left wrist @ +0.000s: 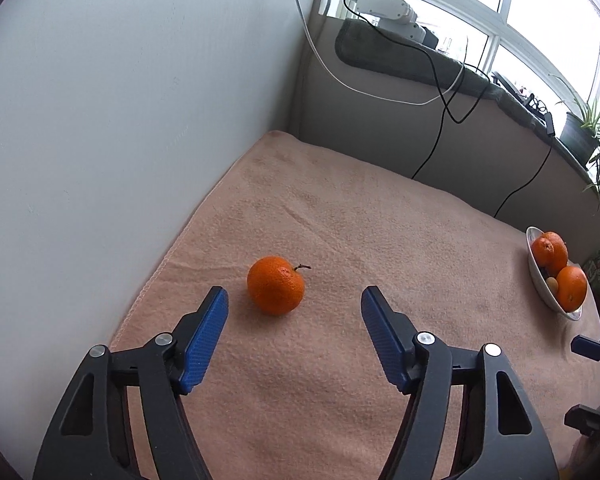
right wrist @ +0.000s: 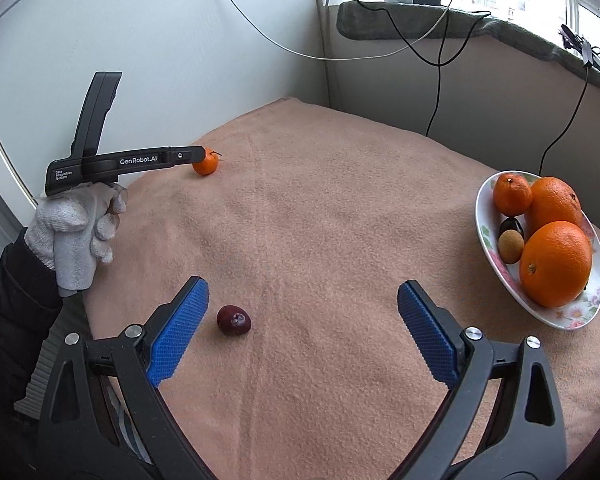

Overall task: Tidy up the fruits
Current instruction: 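Close the left tool around the tangerine while the right tool closes around the dark cherry, then lift the tangerine with the left tool while the right tool carries the cherry to the plate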

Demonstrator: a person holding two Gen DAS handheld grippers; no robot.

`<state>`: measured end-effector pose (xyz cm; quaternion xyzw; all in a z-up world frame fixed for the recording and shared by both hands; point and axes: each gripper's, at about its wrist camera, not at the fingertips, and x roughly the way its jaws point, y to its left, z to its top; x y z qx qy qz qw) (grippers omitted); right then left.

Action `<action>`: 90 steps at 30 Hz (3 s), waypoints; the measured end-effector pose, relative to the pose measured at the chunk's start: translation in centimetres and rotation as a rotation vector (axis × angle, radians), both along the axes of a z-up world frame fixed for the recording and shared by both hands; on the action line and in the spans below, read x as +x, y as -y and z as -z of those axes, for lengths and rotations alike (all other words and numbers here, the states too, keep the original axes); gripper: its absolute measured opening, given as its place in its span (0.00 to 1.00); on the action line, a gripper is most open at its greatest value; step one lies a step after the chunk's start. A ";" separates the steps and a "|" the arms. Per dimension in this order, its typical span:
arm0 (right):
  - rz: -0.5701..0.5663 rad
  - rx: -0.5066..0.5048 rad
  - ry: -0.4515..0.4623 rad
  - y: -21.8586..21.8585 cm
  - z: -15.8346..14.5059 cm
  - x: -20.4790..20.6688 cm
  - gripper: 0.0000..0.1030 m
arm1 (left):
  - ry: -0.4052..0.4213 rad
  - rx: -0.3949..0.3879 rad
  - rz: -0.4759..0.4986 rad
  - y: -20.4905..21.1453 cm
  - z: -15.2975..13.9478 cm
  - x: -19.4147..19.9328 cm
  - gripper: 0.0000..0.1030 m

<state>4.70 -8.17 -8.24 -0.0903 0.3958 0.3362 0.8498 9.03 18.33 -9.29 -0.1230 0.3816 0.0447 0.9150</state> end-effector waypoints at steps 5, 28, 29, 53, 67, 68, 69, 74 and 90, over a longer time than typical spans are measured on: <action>-0.036 -0.013 -0.027 -1.1 0.7 -0.4 0.91 | -0.006 0.037 0.008 -0.1 0.6 0.6 0.58; -0.139 -0.058 -0.113 -4.2 3.4 -0.5 0.47 | -0.049 0.046 0.007 -0.4 2.7 2.8 0.34; -0.142 -0.062 -0.116 -4.3 3.5 -0.6 0.45 | -0.051 0.045 0.008 -0.5 2.7 2.9 0.34; -0.095 -0.024 -0.065 -1.9 2.1 -0.4 0.25 | 0.001 0.046 0.042 1.4 0.7 1.1 0.33; 0.010 0.011 -0.011 2.3 -0.3 0.5 0.25 | 0.093 0.021 0.173 7.2 -3.0 0.2 0.33; 0.019 0.014 -0.007 2.7 -0.5 0.6 0.25 | 0.098 0.018 0.184 7.6 -3.2 0.2 0.33; 0.028 0.019 -0.004 3.0 -0.6 0.7 0.25 | 0.103 0.017 0.195 8.1 -3.4 0.2 0.33; 0.074 0.031 0.014 4.8 -1.4 1.1 0.25 | 0.121 0.008 0.249 10.5 -4.3 0.4 0.33; 0.248 0.067 0.054 12.1 -2.9 3.2 0.25 | 0.124 -0.035 0.376 16.3 -4.8 1.8 0.33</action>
